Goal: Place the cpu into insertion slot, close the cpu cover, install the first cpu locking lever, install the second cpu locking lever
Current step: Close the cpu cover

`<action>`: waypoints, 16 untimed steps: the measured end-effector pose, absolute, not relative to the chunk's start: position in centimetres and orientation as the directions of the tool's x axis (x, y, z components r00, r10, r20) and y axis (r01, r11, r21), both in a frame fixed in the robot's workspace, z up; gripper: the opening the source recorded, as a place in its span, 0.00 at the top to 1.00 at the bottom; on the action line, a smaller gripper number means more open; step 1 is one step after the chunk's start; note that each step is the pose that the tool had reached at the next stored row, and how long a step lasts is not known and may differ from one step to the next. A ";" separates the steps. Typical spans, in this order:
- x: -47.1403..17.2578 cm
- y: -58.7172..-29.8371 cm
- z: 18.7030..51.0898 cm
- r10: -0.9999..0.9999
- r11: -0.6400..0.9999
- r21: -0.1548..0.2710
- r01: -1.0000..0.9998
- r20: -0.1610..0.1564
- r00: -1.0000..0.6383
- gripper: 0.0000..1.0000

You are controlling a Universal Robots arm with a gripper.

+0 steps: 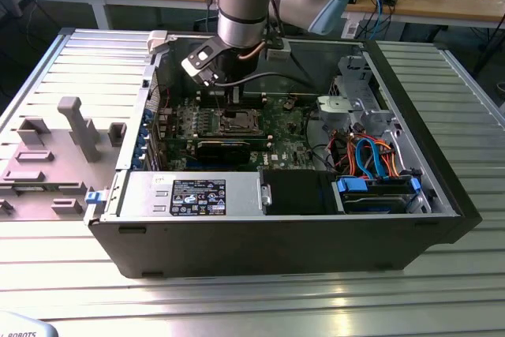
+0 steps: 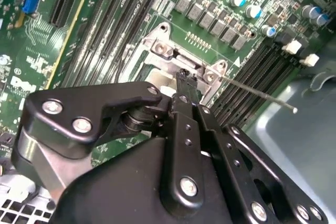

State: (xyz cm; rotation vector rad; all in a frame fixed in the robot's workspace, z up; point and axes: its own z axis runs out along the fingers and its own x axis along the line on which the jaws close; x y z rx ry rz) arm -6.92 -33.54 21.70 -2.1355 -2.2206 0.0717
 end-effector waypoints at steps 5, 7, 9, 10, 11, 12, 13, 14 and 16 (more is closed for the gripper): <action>-5.3 -33.6 21.8 0.999 0.039 -0.098 0.994 0.013 -0.038 0.89; -4.9 -33.5 22.1 0.999 0.040 -0.102 0.994 0.014 -0.038 0.89; -4.6 -33.5 23.0 0.999 0.039 -0.105 0.994 0.014 -0.038 0.89; -4.6 -33.5 23.3 0.999 0.039 -0.105 0.994 0.014 -0.038 0.89; -4.6 -33.5 23.5 0.999 0.039 -0.105 0.994 0.014 -0.038 0.89; -4.6 -33.5 23.9 0.999 0.039 -0.105 0.994 0.014 -0.038 0.89; -4.6 -33.5 24.0 0.999 0.039 -0.105 0.994 0.014 -0.038 0.89; -4.6 -33.5 24.1 0.999 0.039 -0.105 0.994 0.014 -0.038 0.89; -4.6 -33.5 24.3 0.999 0.039 -0.105 0.994 0.014 -0.038 0.89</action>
